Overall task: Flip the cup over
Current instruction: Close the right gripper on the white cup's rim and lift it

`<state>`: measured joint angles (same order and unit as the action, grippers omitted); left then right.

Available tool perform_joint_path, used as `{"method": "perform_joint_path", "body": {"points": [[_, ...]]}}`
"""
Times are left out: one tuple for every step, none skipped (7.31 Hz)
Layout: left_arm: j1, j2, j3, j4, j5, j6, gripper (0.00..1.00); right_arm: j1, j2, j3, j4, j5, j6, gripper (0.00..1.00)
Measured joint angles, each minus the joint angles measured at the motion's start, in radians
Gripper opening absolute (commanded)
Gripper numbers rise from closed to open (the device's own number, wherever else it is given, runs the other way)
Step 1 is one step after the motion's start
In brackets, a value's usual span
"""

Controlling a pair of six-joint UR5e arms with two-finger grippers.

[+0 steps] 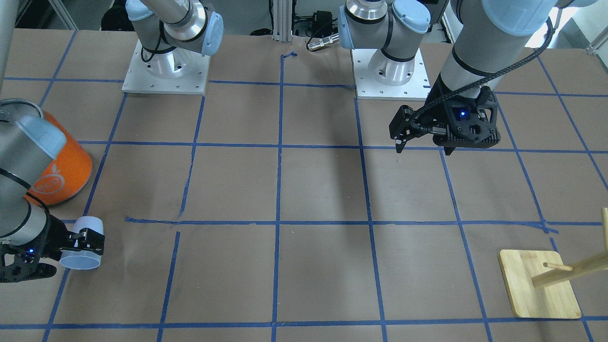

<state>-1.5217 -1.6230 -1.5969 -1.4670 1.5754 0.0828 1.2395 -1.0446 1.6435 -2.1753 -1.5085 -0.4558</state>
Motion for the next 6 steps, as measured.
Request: {"method": "perform_joint_path", "body": {"points": [[0.000, 0.000, 0.000, 0.000, 0.000, 0.000, 1.00, 0.000, 0.004, 0.000, -0.005, 0.000, 0.003, 1.00], [0.000, 0.000, 0.000, 0.000, 0.000, 0.000, 1.00, 0.000, 0.008, 0.000, -0.006, 0.003, 0.005, 0.99], [0.000, 0.000, 0.000, 0.000, 0.000, 0.000, 1.00, 0.000, 0.013, 0.000, -0.008, 0.006, 0.008, 0.99], [0.000, 0.000, 0.000, 0.000, 0.000, 0.000, 1.00, 0.000, 0.018, 0.002, -0.009, 0.007, 0.014, 0.99], [0.000, 0.000, 0.000, 0.000, 0.000, 0.000, 1.00, 0.000, 0.021, 0.005, -0.010, 0.006, 0.023, 0.94], [0.000, 0.000, 0.000, 0.000, 0.001, 0.000, 1.00, 0.000, 0.023, 0.007, -0.013, 0.003, 0.027, 0.88]]}}
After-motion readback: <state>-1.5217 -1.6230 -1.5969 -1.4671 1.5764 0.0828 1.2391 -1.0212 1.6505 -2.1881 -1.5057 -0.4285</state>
